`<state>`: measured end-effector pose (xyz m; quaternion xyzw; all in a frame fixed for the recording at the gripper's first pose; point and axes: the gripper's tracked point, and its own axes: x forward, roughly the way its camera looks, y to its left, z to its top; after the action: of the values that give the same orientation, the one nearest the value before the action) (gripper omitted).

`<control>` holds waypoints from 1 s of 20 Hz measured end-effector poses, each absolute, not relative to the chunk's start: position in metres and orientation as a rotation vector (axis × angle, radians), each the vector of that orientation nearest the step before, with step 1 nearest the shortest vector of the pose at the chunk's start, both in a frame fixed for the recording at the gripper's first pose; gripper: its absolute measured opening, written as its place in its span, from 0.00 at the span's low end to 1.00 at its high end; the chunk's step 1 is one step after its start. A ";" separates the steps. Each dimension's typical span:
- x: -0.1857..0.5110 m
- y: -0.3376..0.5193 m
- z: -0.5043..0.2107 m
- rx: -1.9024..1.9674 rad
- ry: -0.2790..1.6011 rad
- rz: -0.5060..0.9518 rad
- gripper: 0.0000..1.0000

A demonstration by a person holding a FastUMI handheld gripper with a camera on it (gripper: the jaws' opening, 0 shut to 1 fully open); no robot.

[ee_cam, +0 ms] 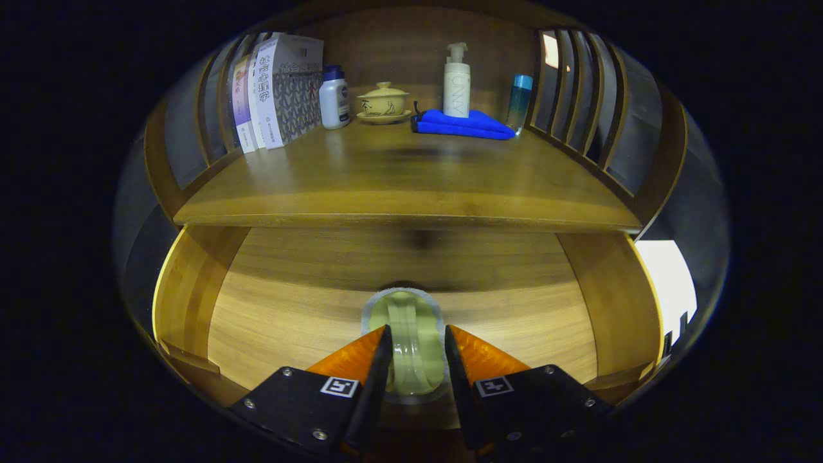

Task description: Pull open the drawer, take out the items inside it, and place them on the countertop above the cabinet.

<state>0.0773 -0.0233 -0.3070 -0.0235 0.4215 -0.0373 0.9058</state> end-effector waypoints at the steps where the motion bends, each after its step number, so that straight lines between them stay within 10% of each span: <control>1: 0.077 -0.022 -0.309 -0.031 0.869 -0.074 0.49; 12: 0.066 -0.016 -0.305 -0.092 0.799 -0.056 0.14; 20: 0.047 0.003 -0.236 -0.261 0.623 0.032 0.13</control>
<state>0.0475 0.0028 -0.2357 -0.1278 0.3057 0.0158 0.9434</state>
